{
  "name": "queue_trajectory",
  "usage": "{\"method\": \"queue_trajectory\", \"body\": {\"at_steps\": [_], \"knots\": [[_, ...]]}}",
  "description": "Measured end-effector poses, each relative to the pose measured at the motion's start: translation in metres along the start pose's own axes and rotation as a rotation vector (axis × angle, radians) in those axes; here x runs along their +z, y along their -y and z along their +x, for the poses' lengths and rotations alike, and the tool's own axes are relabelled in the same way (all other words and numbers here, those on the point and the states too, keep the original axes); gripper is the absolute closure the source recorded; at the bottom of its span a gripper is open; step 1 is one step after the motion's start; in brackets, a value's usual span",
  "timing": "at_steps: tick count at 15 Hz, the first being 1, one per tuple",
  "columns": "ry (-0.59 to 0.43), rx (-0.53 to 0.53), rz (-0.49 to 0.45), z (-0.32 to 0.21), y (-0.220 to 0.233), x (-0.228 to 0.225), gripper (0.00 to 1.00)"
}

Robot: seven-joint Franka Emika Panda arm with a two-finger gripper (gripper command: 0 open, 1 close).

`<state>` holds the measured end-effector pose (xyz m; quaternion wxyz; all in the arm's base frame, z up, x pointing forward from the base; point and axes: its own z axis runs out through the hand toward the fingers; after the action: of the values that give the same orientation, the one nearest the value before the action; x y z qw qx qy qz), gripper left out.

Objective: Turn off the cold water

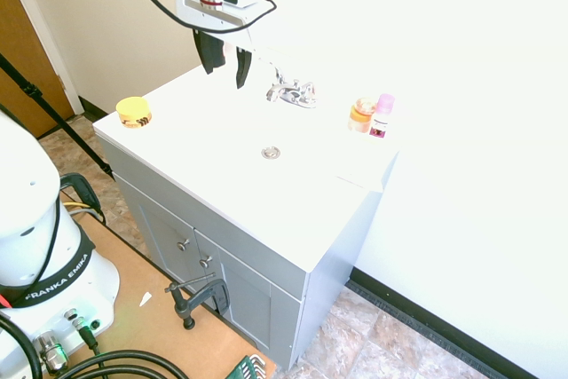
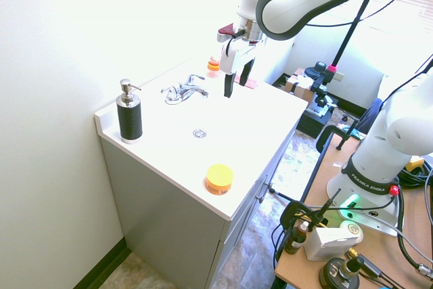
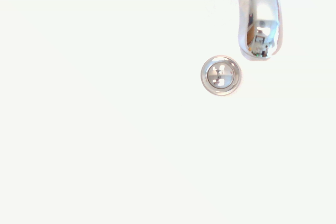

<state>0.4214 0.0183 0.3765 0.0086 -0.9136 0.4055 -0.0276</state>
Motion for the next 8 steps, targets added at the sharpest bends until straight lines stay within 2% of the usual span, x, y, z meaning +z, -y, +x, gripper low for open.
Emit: {"method": "queue_trajectory", "body": {"at_steps": [4, 8], "knots": [[-0.027, 0.032, 0.027, 0.006, 0.003, 0.002, 0.0], [-0.1, 0.099, 0.052, 0.045, 0.024, 0.007, 0.0]]}}
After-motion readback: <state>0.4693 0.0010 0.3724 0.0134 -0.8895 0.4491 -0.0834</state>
